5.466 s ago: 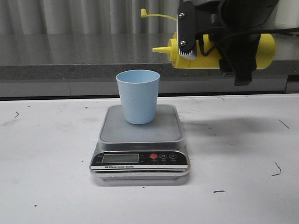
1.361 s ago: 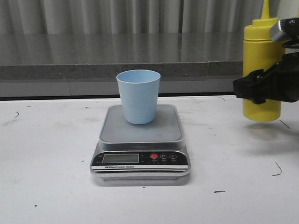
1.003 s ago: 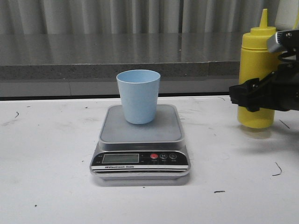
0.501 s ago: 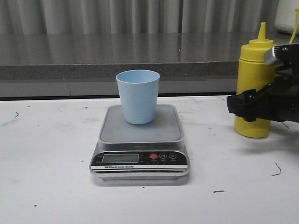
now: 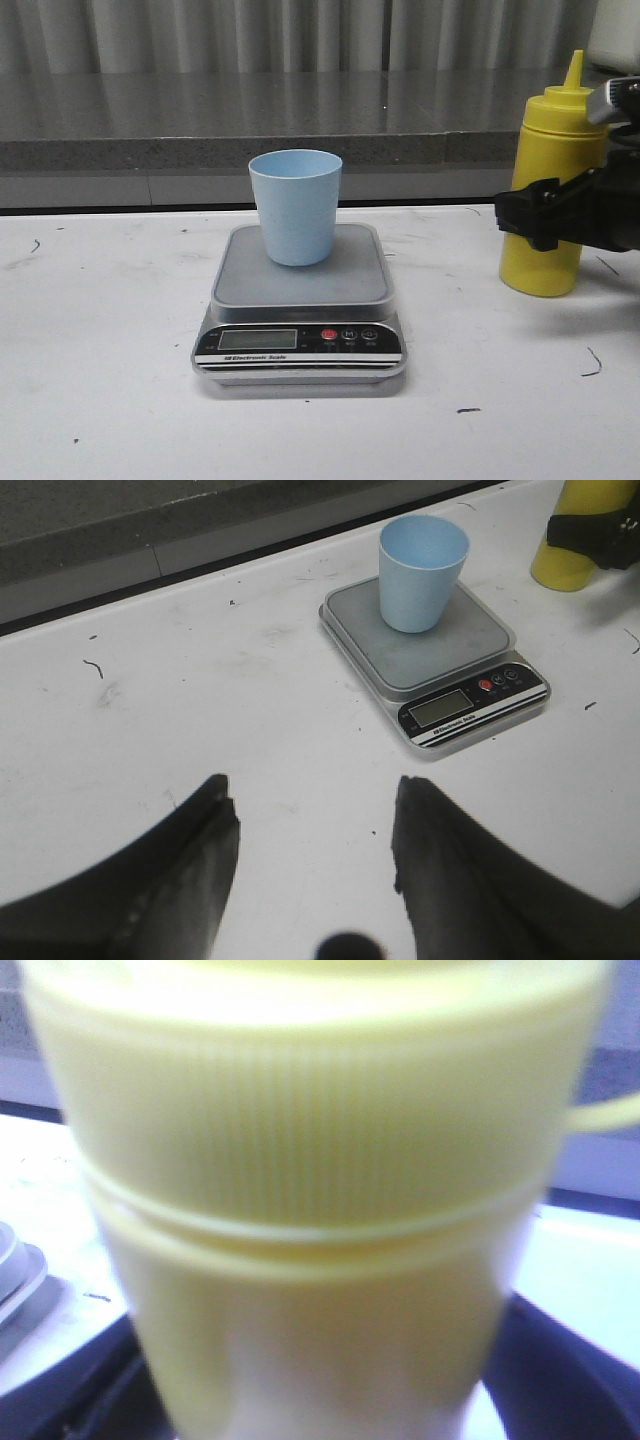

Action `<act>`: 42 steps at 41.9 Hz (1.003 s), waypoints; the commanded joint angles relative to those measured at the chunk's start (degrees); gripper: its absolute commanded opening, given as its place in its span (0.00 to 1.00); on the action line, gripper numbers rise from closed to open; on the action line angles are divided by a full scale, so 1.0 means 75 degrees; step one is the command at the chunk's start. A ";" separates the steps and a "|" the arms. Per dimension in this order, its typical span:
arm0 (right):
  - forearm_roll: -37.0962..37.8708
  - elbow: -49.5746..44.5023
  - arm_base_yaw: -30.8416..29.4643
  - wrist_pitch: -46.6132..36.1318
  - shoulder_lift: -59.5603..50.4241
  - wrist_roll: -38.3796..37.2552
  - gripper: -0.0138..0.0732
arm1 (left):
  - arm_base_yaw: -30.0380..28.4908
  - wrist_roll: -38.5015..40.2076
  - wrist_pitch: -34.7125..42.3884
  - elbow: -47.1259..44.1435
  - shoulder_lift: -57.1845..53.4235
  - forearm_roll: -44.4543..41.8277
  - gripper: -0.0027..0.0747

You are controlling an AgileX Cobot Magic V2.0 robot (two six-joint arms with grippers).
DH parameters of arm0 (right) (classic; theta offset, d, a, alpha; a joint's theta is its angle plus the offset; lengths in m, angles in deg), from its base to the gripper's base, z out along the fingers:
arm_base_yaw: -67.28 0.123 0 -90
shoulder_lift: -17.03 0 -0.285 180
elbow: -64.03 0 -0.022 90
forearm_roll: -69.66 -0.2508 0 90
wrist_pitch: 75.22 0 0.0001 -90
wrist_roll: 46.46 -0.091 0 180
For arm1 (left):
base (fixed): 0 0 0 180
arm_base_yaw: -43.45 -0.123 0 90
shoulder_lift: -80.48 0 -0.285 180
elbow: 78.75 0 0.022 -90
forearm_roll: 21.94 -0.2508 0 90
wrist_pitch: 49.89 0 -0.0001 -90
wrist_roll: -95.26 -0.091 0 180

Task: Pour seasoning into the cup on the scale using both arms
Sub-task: 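Lower the yellow bottle onto the table with the right gripper, then open the right gripper and withdraw it from the bottle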

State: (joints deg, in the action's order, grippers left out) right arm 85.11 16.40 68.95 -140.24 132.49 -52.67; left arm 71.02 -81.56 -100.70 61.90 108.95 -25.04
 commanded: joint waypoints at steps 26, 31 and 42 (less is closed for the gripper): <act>0.4667 -0.0111 0.1290 0.9867 -0.5480 -0.6667 0.84 | 0.0048 0.0033 0.0552 0.0195 0.0053 0.0034 0.49; 0.4268 0.0086 0.2301 1.1130 -0.5957 -0.6412 0.84 | 0.0048 0.0033 0.0552 0.0195 0.0053 0.0034 0.49; 0.0050 0.1720 0.2655 1.4724 -0.6038 -0.1156 0.84 | 0.0048 0.0033 0.0552 0.0195 0.0053 0.0034 0.49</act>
State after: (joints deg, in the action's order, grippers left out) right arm 93.72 24.39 89.73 -34.63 88.84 -74.25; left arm 71.02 -81.56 -100.70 61.90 108.95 -25.04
